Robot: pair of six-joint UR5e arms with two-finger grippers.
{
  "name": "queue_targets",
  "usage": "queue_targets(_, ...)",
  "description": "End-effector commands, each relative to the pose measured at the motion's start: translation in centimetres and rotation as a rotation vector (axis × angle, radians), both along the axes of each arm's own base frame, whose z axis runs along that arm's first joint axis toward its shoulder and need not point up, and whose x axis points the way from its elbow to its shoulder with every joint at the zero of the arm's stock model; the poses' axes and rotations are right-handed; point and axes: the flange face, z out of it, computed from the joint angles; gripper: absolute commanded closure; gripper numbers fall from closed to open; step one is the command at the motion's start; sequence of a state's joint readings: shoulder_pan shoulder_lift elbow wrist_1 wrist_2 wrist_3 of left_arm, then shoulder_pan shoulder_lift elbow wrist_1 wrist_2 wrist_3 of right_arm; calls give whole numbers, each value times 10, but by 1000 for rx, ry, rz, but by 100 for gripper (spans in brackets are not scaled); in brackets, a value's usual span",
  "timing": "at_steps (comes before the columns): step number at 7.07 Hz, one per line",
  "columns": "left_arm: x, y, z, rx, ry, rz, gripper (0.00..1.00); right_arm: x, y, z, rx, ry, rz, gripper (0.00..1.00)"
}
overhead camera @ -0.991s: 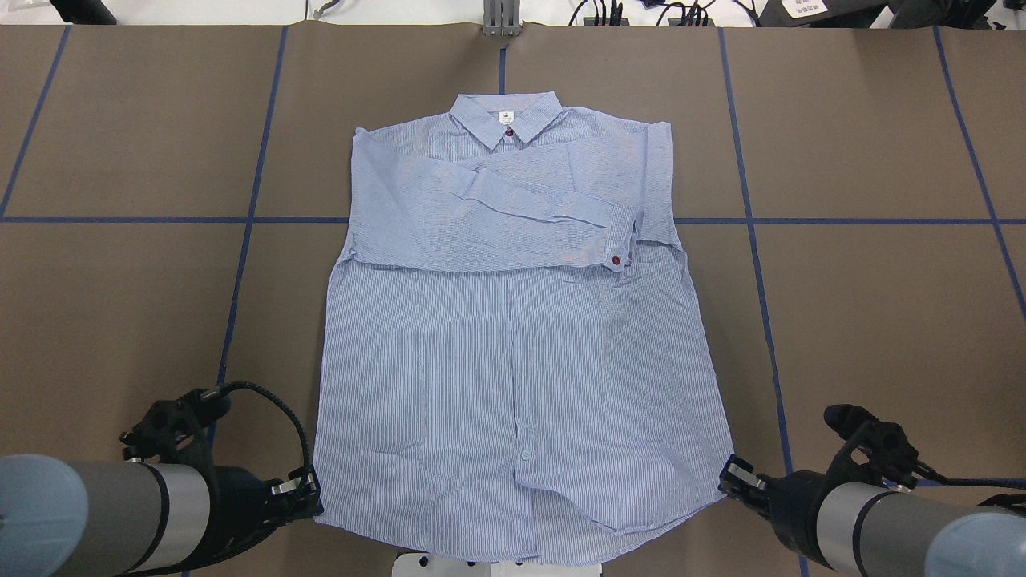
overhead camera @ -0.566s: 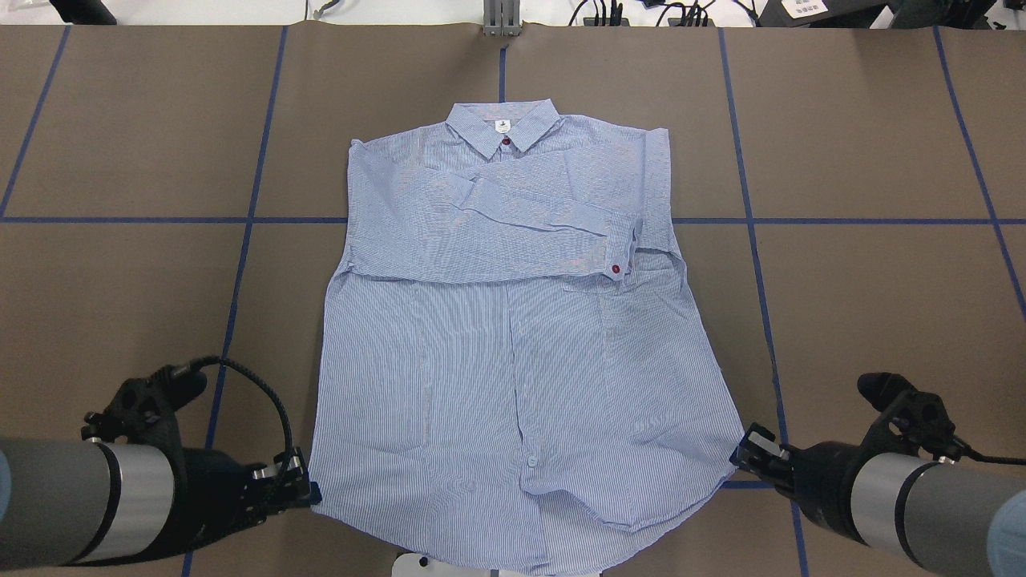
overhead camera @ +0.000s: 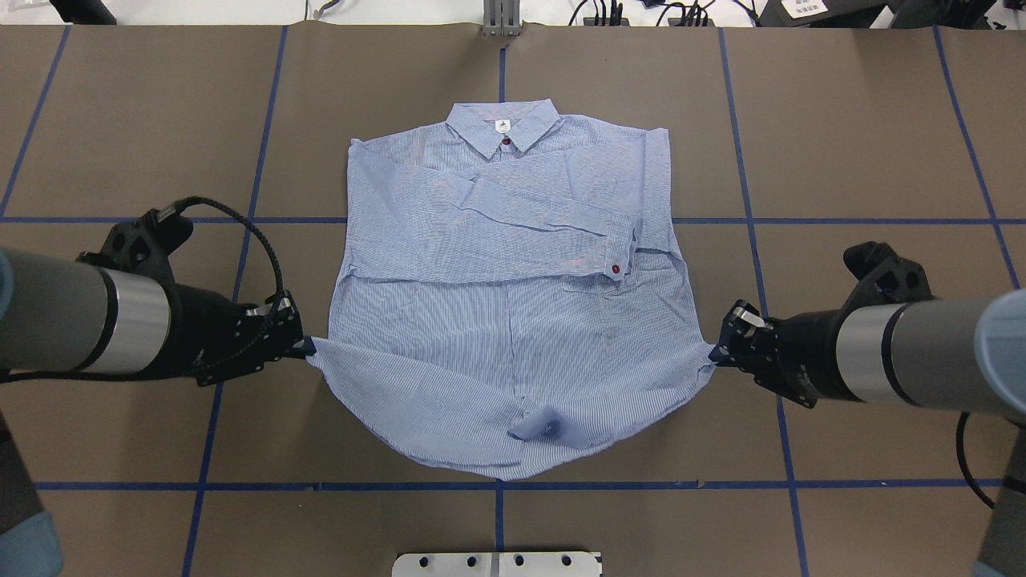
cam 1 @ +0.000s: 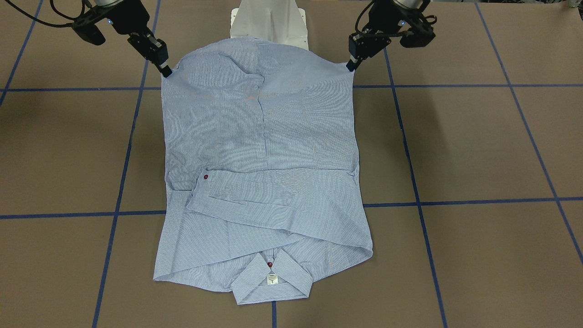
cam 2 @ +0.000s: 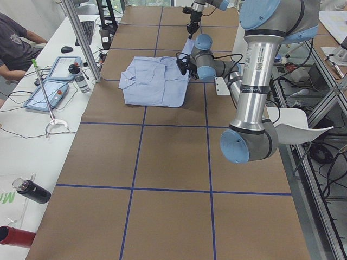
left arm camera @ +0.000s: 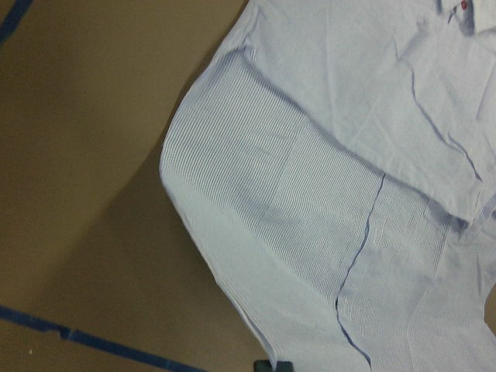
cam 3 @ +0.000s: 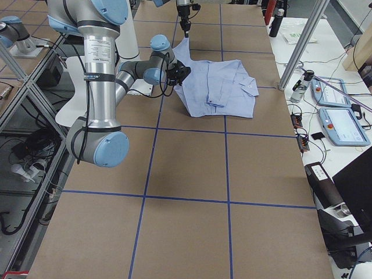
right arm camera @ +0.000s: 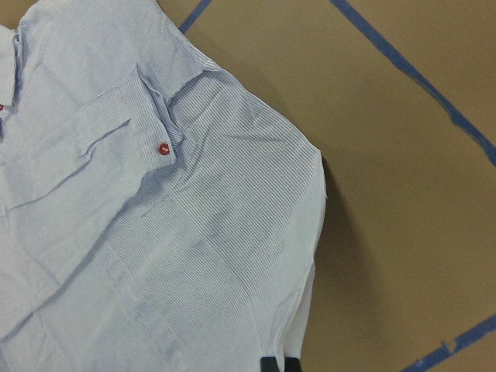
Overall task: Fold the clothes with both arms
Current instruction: 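Lift the hem with both grippers and fold it toward the collar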
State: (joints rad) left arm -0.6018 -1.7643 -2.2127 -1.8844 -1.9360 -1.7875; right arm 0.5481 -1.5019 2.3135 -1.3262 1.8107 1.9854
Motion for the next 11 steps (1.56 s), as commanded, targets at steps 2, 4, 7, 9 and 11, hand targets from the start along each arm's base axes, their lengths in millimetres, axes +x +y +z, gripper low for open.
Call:
queue_targets(2,-11,-86,9,17,-47,-104,100,22,-113,-35,25,110,8,100)
queue_targets(4,-8,-125,7,1,-62,-153,100,29,-153,-14,43,174,24,100)
queue_targets(7,18,-199,43,7,-54,-205,100,-8,-217,-1,37,271,66,100)
queue_targets(9,31,-241,45,-3,-64,-233,100,-31,-255,11,41,305,97,100)
queue_targets(11,59,-277,63,16,-41,-240,100,-53,-283,53,52,296,105,100)
